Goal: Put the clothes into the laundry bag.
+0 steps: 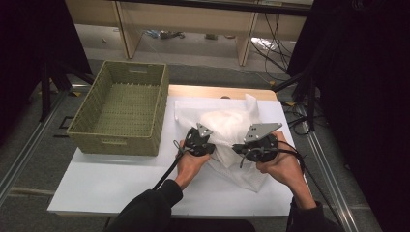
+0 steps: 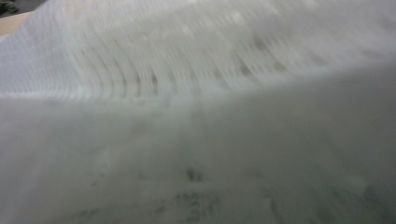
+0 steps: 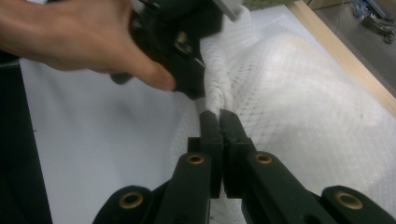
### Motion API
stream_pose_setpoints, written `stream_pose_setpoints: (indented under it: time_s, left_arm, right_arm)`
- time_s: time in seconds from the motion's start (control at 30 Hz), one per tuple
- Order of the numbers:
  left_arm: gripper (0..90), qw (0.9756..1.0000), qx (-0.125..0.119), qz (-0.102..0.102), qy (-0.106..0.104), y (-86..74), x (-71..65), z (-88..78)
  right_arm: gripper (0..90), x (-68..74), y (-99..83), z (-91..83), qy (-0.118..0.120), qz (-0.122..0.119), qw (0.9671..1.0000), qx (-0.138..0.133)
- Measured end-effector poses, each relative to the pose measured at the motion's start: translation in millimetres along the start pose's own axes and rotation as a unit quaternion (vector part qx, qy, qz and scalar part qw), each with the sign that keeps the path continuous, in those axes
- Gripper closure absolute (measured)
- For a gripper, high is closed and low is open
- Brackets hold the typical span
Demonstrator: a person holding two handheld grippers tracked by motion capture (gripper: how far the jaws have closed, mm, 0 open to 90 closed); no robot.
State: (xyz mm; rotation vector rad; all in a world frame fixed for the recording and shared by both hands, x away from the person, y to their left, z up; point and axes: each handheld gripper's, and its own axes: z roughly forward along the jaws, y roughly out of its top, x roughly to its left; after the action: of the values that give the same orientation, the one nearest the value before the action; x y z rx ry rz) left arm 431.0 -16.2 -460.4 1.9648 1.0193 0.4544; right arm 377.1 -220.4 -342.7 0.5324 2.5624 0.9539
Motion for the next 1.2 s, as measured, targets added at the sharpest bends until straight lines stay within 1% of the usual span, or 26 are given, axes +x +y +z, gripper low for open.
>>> stream_pose_setpoints:
  time_s: [0.1, 0.17, 0.2, 0.23, 0.3, 0.37, 0.43, 0.47, 0.5, 0.53, 0.57, 0.63, 0.67, 0.7, 0.73, 0.77, 0.87, 0.9, 0.93, 0.97, 1.0, 1.03, 1.07, 1.1, 1.13, 1.2]
  left_arm:
    - [52.8, 0.9993, 0.015, 0.028, -0.022, -6.2, -3.0, -22.7]
    - [45.7, 0.9975, 0.036, 0.041, -0.046, -8.8, -6.5, -35.3]
    - [42.4, 0.9963, 0.044, 0.050, -0.054, -10.3, -9.2, -39.7]
    - [39.6, 0.9958, 0.047, 0.052, -0.059, -12.5, -12.3, -42.5]
    - [32.5, 0.9948, 0.053, 0.045, -0.075, -16.0, -17.8, -41.0]
    - [26.2, 0.9944, 0.062, 0.028, -0.081, -17.5, -22.4, -31.2]
    - [21.7, 0.9946, 0.068, 0.015, -0.077, -17.6, -27.1, -17.6]
    - [21.0, 0.9947, 0.069, 0.012, -0.076, -16.9, -29.4, -10.3]
    - [20.3, 0.9943, 0.072, 0.009, -0.078, -15.3, -30.2, -3.4]
    - [23.3, 0.9946, 0.071, 0.003, -0.076, -13.3, -29.8, 1.8]
    - [34.3, 0.9950, 0.071, 0.008, -0.071, -11.0, -28.4, 4.9]
    - [55.8, 0.9960, 0.057, -0.002, -0.069, -6.4, -25.2, 10.6]
    - [64.2, 0.9967, 0.044, -0.013, -0.068, -4.3, -24.1, 12.8]
    - [70.2, 0.9975, 0.026, -0.029, -0.059, -1.8, -24.3, 15.1]
    - [73.7, 0.9981, 0.016, -0.031, -0.050, 1.9, -23.3, 15.6]
    - [75.5, 0.9988, 0.004, -0.028, -0.039, 6.5, -23.2, 15.4]
    - [76.7, 0.9990, -0.034, -0.026, -0.015, 22.8, -20.3, 15.1]
    - [76.6, 0.9986, -0.040, -0.033, -0.010, 26.9, -16.4, 17.4]
    - [76.1, 0.9976, -0.048, -0.051, -0.001, 27.6, -11.7, 22.3]
    - [74.5, 0.9973, -0.044, -0.058, 0.011, 26.3, -8.0, 27.8]
    - [71.1, 0.9979, -0.028, -0.057, 0.011, 23.9, -5.0, 33.4]
    - [64.5, 0.9982, -0.003, -0.060, 0.000, 21.3, -1.8, 36.7]
    - [58.1, 0.9980, 0.011, -0.063, -0.003, 17.5, -0.7, 36.0]
    - [53.3, 0.9983, 0.012, -0.057, -0.006, 13.4, -0.2, 32.7]
    - [48.3, 0.9983, 0.019, -0.052, -0.016, 10.1, 0.6, 27.0]
    - [39.2, 0.9985, 0.027, -0.041, -0.027, 4.6, -0.2, 13.1]
  right_arm:
    - [90.0, -3.3, -3.4, 3.5, -0.003, 0.005, 1.0000, 0.004]
    - [90.0, -3.7, -4.6, 4.8, -0.002, 0.010, 0.9999, 0.006]
    - [90.0, -4.1, -4.7, 5.7, -0.002, 0.009, 0.9999, 0.006]
    - [90.0, -4.3, -4.6, 6.6, -0.005, 0.006, 0.9999, 0.007]
    - [90.0, -3.3, -4.1, 6.8, -0.004, 0.005, 1.0000, 0.007]
    - [90.0, -2.5, -3.9, 7.2, 0.000, 0.007, 0.9999, 0.009]
    - [90.0, -2.7, -4.6, 7.9, -0.004, 0.005, 0.9999, 0.008]
    - [90.0, -2.7, -5.4, 7.6, -0.004, 0.004, 1.0000, 0.008]
    - [90.0, -2.0, -6.4, 6.3, -0.005, 0.014, 0.9998, 0.011]
    - [90.0, -2.5, -7.5, 5.9, -0.007, 0.013, 0.9998, 0.011]
    - [90.0, -2.9, -8.9, 5.9, -0.004, 0.012, 0.9999, 0.011]
    - [90.0, -3.9, -12.4, 7.1, -0.002, 0.009, 0.9999, 0.012]
    - [90.0, -3.9, -14.3, 6.8, 0.002, 0.017, 0.9997, 0.019]
    - [90.0, -3.1, -16.4, 8.1, 0.001, 0.023, 0.9995, 0.020]
    - [90.0, -4.5, -17.9, 8.9, 0.008, 0.013, 0.9997, 0.018]
    - [90.0, -4.4, -18.9, 9.2, 0.017, 0.016, 0.9996, 0.017]
    - [90.0, -2.1, -19.2, 6.7, 0.013, 0.023, 0.9994, 0.024]
    - [90.0, -1.9, -19.0, 6.4, 0.014, 0.021, 0.9994, 0.023]
    - [90.0, -2.1, -19.0, 6.4, 0.014, 0.021, 0.9994, 0.023]
    - [90.0, -2.3, -19.3, 6.6, 0.014, 0.021, 0.9994, 0.022]
    - [90.0, -2.3, -19.8, 6.9, 0.014, 0.026, 0.9993, 0.023]
    - [90.0, -4.0, -20.6, 8.9, 0.017, 0.013, 0.9996, 0.020]
    - [90.0, -3.9, -21.9, 10.2, 0.018, 0.016, 0.9994, 0.025]
    - [90.0, -3.9, -23.1, 11.9, 0.018, 0.022, 0.9992, 0.028]
    - [90.0, -3.9, -24.4, 13.4, 0.017, 0.026, 0.9990, 0.031]
    - [90.0, -5.9, -26.4, 15.5, 0.018, 0.025, 0.9991, 0.031]
